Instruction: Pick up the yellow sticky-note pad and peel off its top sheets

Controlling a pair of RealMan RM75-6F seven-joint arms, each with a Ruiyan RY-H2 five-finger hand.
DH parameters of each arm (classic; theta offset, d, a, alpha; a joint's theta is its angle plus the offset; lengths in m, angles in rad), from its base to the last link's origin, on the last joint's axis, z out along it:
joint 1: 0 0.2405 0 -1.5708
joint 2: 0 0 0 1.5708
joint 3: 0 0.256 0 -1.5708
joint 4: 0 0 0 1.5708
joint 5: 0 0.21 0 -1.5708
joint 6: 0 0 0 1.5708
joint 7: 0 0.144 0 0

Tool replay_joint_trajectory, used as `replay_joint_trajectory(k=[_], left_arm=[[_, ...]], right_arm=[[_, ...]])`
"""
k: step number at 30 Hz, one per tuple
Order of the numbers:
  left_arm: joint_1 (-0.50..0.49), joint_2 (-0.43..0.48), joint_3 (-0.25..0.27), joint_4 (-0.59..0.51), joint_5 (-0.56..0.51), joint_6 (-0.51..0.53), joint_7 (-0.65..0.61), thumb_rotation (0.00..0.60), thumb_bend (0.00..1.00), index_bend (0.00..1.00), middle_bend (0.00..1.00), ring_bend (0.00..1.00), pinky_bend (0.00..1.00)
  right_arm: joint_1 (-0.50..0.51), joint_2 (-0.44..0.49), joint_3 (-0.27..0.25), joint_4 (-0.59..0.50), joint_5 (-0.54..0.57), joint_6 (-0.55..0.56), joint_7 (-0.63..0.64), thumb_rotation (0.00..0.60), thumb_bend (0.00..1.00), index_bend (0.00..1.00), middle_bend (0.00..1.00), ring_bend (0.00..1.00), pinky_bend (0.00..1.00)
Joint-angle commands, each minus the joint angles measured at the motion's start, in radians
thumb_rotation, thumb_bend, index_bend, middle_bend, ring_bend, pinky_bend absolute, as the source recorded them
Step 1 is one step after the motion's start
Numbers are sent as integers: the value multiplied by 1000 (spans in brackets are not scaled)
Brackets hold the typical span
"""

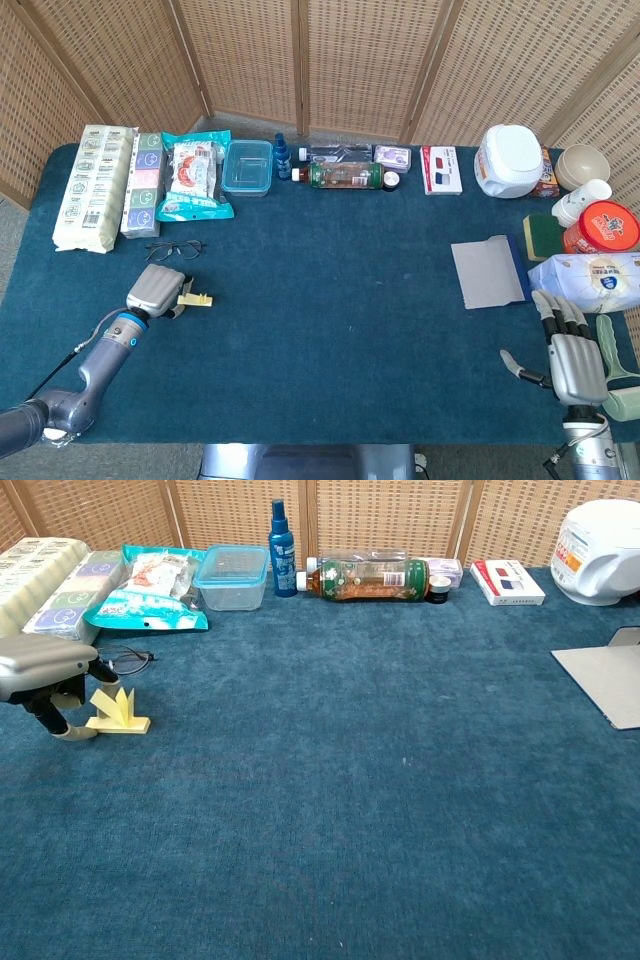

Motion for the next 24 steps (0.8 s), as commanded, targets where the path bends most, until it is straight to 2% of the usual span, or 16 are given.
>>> replay_joint_trajectory(k=[1,24], left_arm=[[-1,2,1,-3,-6,-1,6,600,267,512,987,1000,1000],[-15,10,2,-16,-34,-3,25,600,268,484,988,1000,1000]], right_arm=[[-1,2,-1,-1,-1,1,3,398,276,0,21,0,0],[-7,5,-3,4,6,-8,23,396,276,0,21,0,0]])
